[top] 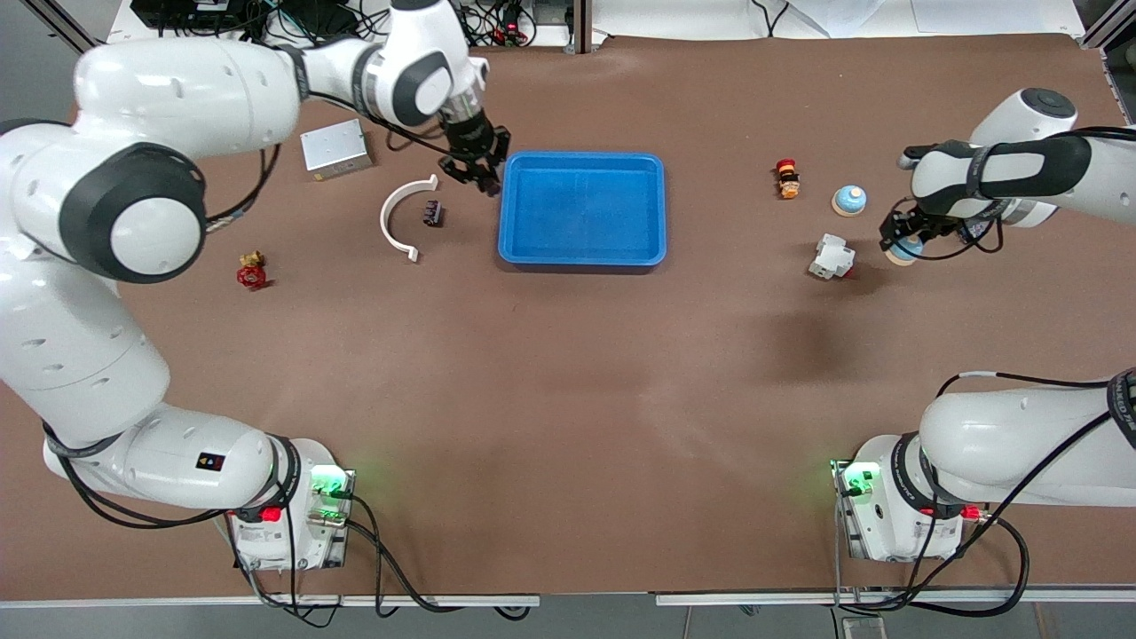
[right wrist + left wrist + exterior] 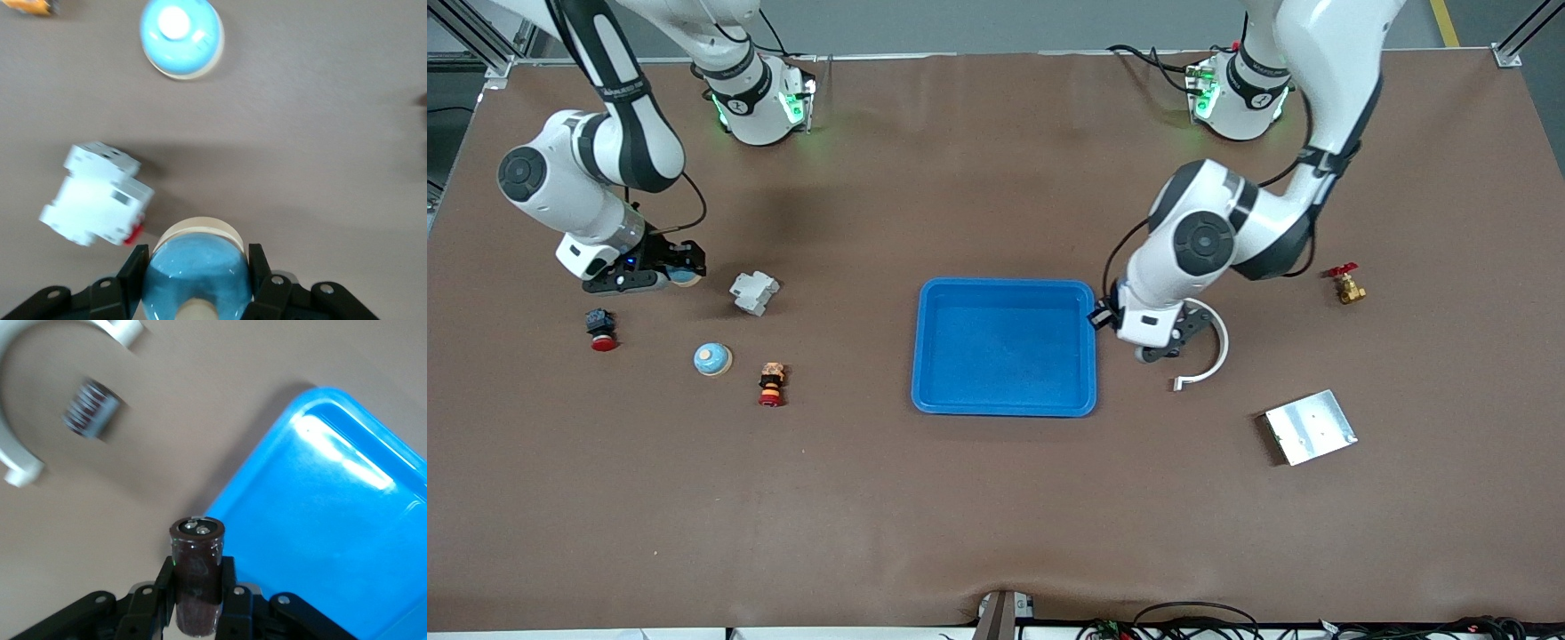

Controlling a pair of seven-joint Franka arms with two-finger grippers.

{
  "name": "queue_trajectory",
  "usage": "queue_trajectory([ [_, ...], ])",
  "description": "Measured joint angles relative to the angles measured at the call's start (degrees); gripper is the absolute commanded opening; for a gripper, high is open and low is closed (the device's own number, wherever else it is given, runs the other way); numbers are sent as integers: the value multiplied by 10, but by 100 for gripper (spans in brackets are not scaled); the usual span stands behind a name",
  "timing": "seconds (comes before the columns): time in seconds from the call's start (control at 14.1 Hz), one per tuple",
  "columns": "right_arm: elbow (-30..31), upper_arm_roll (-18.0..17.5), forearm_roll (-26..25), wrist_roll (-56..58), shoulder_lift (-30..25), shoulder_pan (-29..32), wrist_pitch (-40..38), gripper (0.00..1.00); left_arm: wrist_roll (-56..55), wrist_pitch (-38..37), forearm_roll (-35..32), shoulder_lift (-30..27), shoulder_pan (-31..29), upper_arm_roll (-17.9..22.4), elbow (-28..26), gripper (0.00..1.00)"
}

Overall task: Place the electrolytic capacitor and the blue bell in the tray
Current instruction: 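Move the capacitor and bell over the blue tray with both grippers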

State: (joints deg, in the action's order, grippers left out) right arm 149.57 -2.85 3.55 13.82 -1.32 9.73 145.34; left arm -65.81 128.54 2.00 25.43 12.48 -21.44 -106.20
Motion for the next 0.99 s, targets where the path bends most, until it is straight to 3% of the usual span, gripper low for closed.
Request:
queue_trajectory([
  [0.21, -10, -1, 0, -115, -12, -70, -23, 0, -57, 42, 0, 35, 29, 0, 3, 11],
  [0.64, -60, -5, 1, -427, -19, -273, -49, 0, -93, 80, 0, 70, 39, 1, 8, 11],
  [0.99, -110, -4, 1, -562, 17, -352, -53, 0, -113, 98, 0, 99, 45, 1, 8, 11],
])
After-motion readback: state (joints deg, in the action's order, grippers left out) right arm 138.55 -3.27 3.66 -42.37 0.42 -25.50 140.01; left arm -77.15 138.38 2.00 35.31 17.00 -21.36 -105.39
